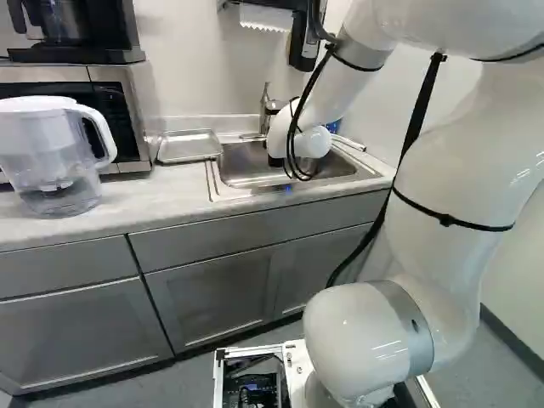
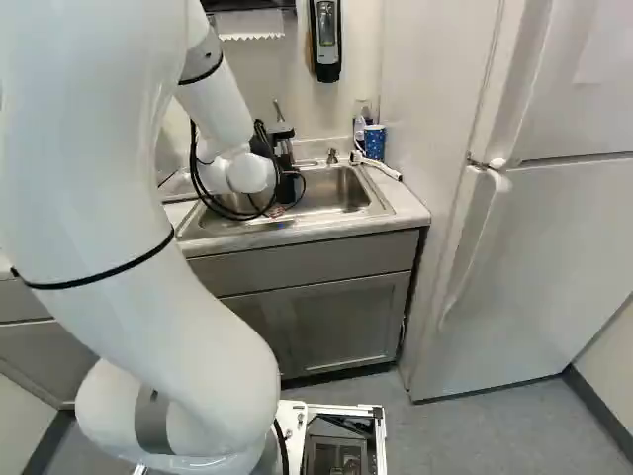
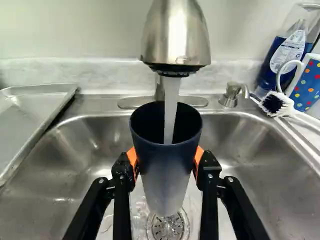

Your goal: Rinse the cup and place it in the tray

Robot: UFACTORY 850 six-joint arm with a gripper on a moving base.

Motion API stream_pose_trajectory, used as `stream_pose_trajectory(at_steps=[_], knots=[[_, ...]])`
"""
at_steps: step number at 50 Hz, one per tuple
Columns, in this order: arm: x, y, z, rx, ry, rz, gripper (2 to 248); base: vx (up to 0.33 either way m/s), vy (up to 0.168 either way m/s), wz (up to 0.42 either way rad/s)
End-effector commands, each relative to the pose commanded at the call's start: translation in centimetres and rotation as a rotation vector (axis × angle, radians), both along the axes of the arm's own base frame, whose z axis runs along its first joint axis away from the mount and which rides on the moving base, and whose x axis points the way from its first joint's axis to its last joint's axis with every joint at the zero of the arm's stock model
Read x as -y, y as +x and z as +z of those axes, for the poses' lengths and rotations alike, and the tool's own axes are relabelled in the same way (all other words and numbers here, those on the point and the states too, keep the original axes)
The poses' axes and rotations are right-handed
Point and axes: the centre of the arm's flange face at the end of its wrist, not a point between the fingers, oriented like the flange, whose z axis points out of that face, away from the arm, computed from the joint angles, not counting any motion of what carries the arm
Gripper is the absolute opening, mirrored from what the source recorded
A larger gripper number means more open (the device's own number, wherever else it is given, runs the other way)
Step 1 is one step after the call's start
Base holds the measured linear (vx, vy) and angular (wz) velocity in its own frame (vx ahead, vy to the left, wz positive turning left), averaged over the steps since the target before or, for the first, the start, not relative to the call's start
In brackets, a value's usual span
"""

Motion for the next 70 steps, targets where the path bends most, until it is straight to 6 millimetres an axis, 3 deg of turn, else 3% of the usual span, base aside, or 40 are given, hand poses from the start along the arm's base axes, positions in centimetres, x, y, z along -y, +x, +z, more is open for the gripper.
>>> stream_pose_trajectory(at_steps=[20,70], knots=[[-0.14,-0.14,0.32,0.077,0.01,0.006,124,0.0,0.0,0.0],[-0.14,-0.18,0.33,0.077,0.01,0.006,124,0.0,0.0,0.0]])
